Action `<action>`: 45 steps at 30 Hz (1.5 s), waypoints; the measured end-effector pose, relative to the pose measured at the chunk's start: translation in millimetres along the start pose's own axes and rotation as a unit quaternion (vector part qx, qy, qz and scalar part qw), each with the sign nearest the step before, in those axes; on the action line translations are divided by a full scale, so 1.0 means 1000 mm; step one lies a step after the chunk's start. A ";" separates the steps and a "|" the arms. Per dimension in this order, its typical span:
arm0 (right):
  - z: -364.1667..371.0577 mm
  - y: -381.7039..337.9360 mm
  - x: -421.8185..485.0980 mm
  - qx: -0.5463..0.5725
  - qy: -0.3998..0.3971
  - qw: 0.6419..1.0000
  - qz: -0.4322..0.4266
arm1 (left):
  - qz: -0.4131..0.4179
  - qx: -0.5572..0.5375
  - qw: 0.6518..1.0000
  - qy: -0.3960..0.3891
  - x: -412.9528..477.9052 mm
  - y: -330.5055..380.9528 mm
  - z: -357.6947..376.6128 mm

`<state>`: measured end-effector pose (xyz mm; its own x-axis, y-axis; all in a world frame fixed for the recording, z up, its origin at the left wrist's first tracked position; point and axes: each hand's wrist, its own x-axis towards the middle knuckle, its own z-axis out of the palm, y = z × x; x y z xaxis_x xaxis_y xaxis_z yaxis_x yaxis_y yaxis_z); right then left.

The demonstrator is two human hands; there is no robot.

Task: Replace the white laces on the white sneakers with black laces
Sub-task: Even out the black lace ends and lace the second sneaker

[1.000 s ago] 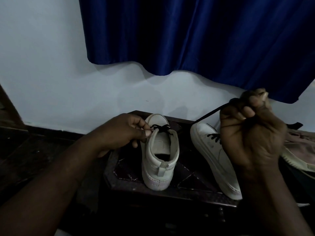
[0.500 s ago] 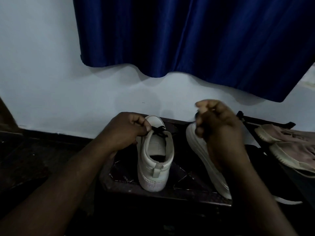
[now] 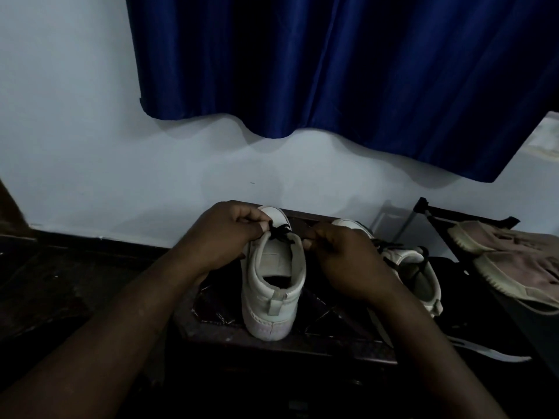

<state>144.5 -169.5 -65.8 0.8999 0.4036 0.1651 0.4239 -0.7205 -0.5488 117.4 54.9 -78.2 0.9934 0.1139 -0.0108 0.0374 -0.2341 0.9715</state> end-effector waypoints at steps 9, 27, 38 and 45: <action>-0.017 -0.014 -0.004 0.517 0.050 0.855 -0.018 | 0.008 0.033 0.999 -0.011 -0.005 0.005 -0.002; -0.014 -0.020 -0.007 0.247 0.203 0.947 -0.030 | 0.103 0.066 0.989 -0.085 -0.021 0.025 0.007; -0.011 -0.035 -0.012 -0.183 -0.058 0.980 -0.058 | -0.037 0.234 0.969 -0.075 -0.020 0.021 0.012; 0.003 -0.052 -0.006 -0.260 -0.099 0.961 0.007 | -0.062 0.226 0.969 -0.081 -0.022 0.017 0.011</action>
<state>116.3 -132.8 -40.4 0.8907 0.4539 -0.0262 0.4519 -0.8902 -0.0584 97.2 37.5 -64.3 0.9808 0.0246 -0.1935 0.1652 -0.6318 0.7573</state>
